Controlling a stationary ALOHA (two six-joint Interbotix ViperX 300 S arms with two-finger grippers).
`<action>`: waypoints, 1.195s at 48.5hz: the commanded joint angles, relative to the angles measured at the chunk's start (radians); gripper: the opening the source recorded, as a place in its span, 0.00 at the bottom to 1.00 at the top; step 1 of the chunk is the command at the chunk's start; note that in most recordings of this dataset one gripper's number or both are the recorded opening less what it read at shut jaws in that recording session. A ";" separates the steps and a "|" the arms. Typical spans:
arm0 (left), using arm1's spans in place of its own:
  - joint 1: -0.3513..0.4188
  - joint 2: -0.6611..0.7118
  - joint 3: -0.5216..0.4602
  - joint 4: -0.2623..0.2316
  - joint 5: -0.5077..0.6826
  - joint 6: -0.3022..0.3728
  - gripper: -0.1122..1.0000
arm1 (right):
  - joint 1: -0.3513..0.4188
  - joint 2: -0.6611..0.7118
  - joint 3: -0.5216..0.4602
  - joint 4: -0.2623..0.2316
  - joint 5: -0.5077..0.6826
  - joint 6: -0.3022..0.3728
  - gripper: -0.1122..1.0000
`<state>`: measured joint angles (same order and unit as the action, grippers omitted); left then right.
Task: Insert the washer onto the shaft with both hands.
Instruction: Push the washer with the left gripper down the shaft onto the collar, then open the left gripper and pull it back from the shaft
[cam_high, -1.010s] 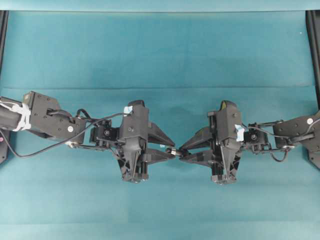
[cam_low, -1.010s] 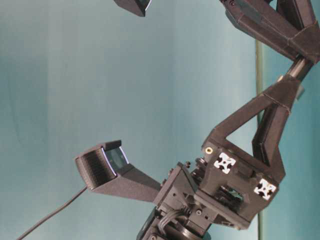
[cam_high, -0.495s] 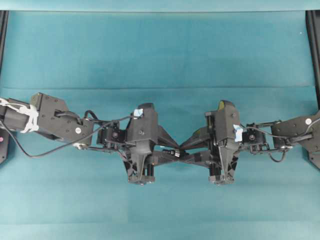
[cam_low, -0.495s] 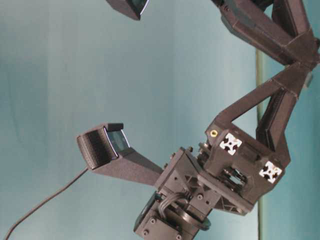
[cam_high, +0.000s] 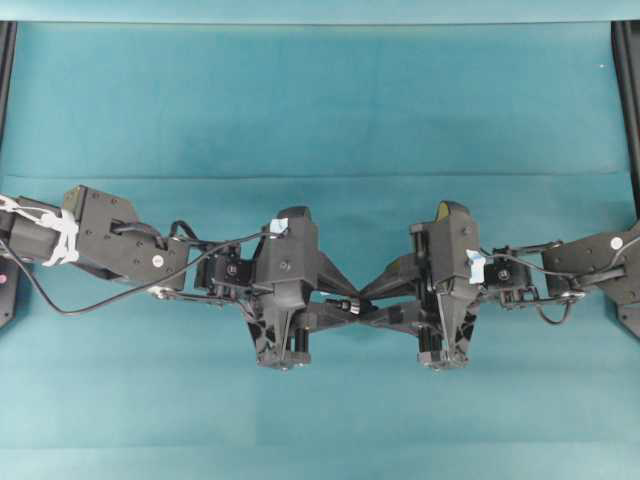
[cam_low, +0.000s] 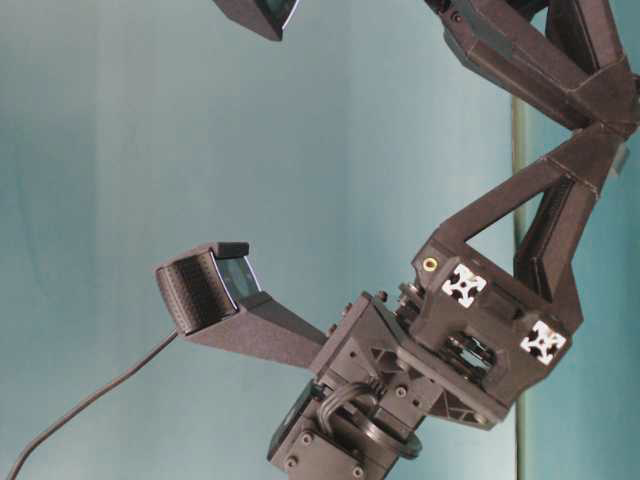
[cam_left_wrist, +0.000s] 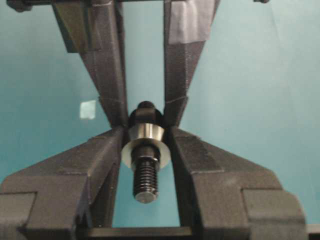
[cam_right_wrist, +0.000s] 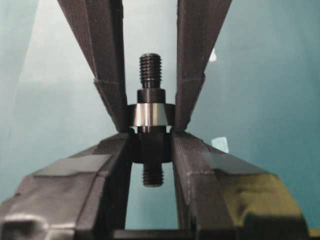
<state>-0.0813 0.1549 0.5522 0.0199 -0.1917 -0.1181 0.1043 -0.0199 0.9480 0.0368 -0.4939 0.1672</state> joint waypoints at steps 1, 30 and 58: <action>0.003 -0.003 -0.021 0.000 -0.005 -0.005 0.41 | -0.003 -0.011 -0.028 0.003 -0.017 0.008 0.10; 0.003 -0.009 -0.018 0.000 -0.005 -0.011 0.41 | -0.003 -0.012 -0.028 0.003 -0.008 0.009 0.10; 0.005 -0.049 0.000 0.000 0.003 0.003 0.86 | -0.002 -0.012 -0.028 0.003 0.009 0.009 0.10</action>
<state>-0.0752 0.1396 0.5584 0.0199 -0.1887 -0.1197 0.1043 -0.0215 0.9419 0.0368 -0.4817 0.1672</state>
